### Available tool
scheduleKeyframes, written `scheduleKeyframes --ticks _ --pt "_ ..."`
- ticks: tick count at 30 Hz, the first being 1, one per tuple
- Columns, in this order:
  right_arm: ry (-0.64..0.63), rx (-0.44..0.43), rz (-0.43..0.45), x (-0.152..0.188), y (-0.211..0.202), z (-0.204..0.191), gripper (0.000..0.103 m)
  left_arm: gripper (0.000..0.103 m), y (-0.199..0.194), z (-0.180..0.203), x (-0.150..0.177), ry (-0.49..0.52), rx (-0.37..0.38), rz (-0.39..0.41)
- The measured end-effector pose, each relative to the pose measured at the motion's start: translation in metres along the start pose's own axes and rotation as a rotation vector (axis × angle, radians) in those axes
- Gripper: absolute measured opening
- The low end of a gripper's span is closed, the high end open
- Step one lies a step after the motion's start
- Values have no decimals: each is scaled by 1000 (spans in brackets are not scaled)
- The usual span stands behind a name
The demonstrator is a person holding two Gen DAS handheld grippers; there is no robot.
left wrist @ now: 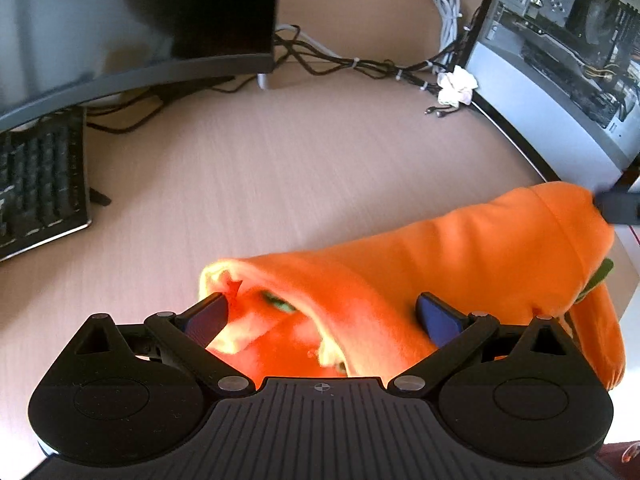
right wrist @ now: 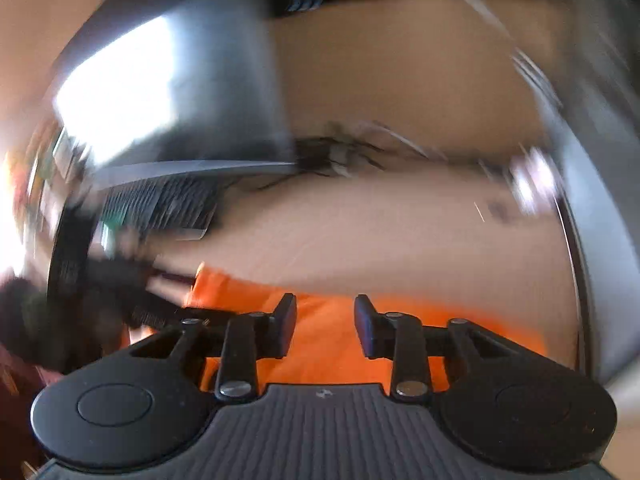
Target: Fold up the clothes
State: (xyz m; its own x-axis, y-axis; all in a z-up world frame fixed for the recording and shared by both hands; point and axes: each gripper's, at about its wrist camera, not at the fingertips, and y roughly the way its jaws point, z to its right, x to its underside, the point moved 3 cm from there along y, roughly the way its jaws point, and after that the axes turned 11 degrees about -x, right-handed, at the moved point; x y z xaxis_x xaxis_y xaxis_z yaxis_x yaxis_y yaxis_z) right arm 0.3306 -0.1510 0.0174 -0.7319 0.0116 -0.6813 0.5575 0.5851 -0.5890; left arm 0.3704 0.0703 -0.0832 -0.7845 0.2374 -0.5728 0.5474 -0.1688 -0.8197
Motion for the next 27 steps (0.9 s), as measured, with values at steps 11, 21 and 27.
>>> scheduleKeyframes --ticks 11,21,27 --pt "277 174 -117 39 44 61 44 103 3 -24 -2 -196 160 -99" --pt "116 65 -56 24 55 64 17 53 54 -34 -36 -426 349 -192" --pt "-77 27 98 -45 47 54 9 53 39 -36 -84 -321 320 -38"
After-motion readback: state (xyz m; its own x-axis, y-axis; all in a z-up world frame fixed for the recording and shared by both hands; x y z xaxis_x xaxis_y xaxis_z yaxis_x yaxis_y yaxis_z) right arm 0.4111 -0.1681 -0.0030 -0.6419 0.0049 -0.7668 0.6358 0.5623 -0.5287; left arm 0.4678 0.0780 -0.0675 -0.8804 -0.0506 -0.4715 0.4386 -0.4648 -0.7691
